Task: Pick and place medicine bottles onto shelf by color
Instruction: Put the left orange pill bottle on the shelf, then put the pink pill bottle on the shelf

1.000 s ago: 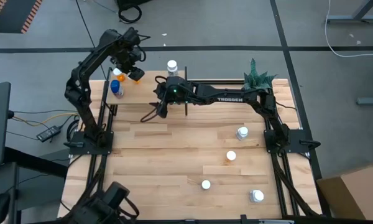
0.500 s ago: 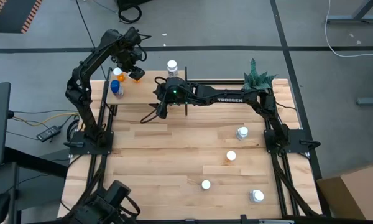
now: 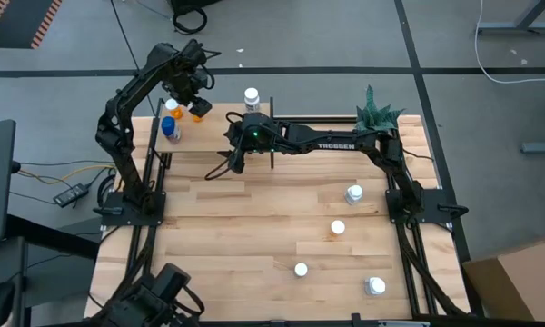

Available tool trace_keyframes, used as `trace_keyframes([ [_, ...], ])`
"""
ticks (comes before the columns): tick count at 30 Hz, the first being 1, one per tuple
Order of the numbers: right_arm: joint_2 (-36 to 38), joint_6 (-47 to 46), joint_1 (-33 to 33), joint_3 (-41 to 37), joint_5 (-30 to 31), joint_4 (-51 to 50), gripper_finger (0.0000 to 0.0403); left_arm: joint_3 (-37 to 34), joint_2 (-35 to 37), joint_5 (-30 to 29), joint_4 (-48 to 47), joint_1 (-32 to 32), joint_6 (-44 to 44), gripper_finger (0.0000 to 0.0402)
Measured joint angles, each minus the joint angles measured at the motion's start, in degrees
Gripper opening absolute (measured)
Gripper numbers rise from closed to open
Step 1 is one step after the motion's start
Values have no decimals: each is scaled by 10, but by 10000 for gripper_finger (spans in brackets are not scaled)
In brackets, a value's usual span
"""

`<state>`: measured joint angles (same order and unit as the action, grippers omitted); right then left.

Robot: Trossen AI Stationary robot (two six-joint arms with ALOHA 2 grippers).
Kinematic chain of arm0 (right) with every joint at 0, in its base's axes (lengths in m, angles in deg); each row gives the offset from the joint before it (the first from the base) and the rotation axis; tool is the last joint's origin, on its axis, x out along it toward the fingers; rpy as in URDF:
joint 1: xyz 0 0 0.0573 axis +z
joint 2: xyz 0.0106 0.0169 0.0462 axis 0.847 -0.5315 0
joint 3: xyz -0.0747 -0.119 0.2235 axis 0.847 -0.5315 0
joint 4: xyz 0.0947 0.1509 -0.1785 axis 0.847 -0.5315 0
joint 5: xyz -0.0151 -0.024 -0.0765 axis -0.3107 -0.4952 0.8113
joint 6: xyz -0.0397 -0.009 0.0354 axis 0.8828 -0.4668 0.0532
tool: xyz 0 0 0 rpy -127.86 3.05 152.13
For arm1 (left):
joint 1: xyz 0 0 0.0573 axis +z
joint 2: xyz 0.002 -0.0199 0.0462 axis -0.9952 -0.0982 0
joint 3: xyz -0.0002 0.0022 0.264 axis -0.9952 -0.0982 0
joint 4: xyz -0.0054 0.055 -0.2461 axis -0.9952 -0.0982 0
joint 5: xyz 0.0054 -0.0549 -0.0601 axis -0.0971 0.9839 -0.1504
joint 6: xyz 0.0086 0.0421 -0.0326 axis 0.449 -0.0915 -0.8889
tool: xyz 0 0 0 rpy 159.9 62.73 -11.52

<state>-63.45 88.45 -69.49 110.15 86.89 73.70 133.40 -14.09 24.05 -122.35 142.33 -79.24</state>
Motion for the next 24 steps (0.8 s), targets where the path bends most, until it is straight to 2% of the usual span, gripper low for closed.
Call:
trace_keyframes([
  [10,0,0,0,0,0,0,310,14,2,-17,-9,0,0,280],
  [16,0,-10,0,0,0,-2,310,116,3,-17,-26,-6,-4,282],
  [19,8,-25,-3,0,7,-17,310,177,3,-8,-27,-18,-35,282],
  [24,50,-71,-12,0,11,-101,310,251,17,80,-27,-58,-94,282],
])
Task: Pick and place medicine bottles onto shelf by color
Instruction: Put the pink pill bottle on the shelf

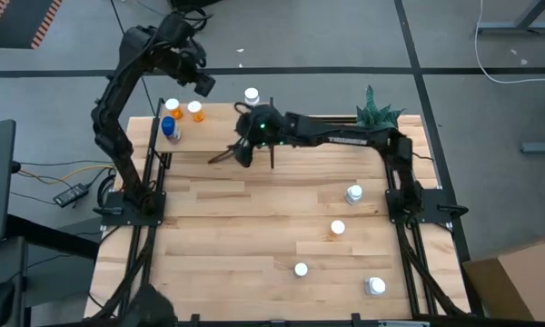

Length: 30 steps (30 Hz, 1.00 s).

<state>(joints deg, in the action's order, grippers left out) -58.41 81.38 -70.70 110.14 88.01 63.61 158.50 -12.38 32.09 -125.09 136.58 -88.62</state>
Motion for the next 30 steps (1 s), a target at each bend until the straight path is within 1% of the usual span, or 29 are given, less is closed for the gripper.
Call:
trace_keyframes([
  [2,21,-28,-4,0,1,-60,310,9,10,38,6,-26,-9,281],
  [5,48,-61,-3,0,-2,-159,310,10,32,58,27,-76,-16,276],
  [10,90,-87,23,1,-15,-267,310,11,62,55,47,-167,-43,259],
  [15,115,-105,77,1,-20,-355,310,11,79,9,44,-264,-77,238],
  [21,115,-144,172,0,-23,-414,310,11,83,-1,22,-359,-108,221],
  [23,115,-167,199,1,-10,-426,310,11,83,-5,6,-385,-121,218],
  [26,112,-215,233,1,3,-434,310,10,85,-35,6,-420,-133,215],
  [30,113,-295,269,1,11,-436,310,10,93,-66,20,-450,-130,215],
])
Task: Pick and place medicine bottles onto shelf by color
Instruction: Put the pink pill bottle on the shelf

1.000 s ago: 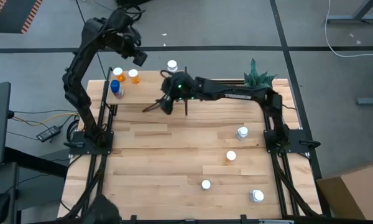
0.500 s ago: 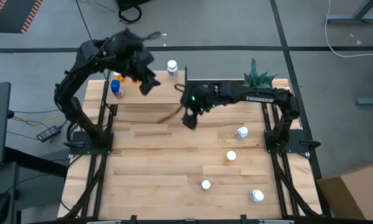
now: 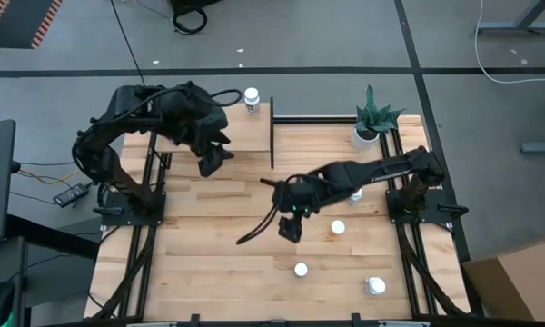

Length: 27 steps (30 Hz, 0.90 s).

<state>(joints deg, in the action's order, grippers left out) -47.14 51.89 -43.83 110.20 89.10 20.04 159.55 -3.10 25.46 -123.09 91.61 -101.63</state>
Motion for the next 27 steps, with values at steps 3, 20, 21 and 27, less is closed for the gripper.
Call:
trace_keyframes([
  [3,0,-65,22,0,8,-12,310,-6,1,-18,7,-14,11,212],
  [20,-9,-388,105,1,86,5,310,-645,396,8,429,-102,-105,193],
  [21,-17,-391,105,1,74,12,310,-665,418,10,443,-106,-117,193],
  [27,-93,-398,110,0,-71,12,310,-729,509,5,460,-127,-164,189],
])
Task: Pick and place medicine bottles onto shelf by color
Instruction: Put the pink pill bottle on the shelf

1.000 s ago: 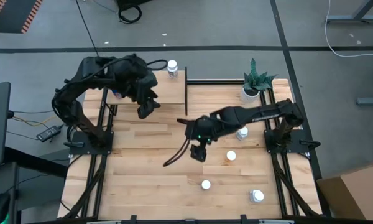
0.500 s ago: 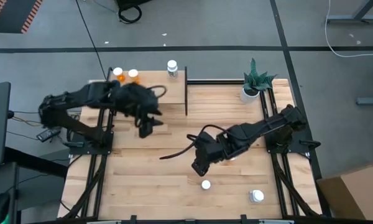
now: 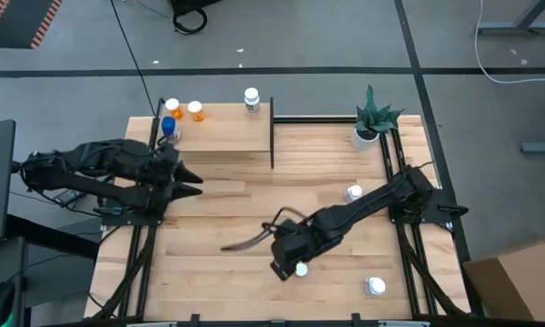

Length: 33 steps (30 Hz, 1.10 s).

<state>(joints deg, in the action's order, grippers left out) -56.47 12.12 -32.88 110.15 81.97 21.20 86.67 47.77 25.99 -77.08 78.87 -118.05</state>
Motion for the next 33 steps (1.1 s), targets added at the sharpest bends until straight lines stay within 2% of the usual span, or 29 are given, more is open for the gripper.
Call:
trace_keyframes([
  [2,-18,-15,0,0,-39,4,310,-3,15,2,-5,-8,-9,186],
  [5,-32,-55,3,0,-57,2,310,-3,27,1,-1,-22,-13,182],
  [11,-51,-106,11,1,-9,-12,310,-3,28,-1,-2,-33,-6,176],
  [18,-92,-122,20,0,-37,-12,310,-3,24,-2,-2,-46,-5,176],
  [33,-94,-129,42,0,-10,-50,310,-3,24,-3,-2,-58,-16,173],
])
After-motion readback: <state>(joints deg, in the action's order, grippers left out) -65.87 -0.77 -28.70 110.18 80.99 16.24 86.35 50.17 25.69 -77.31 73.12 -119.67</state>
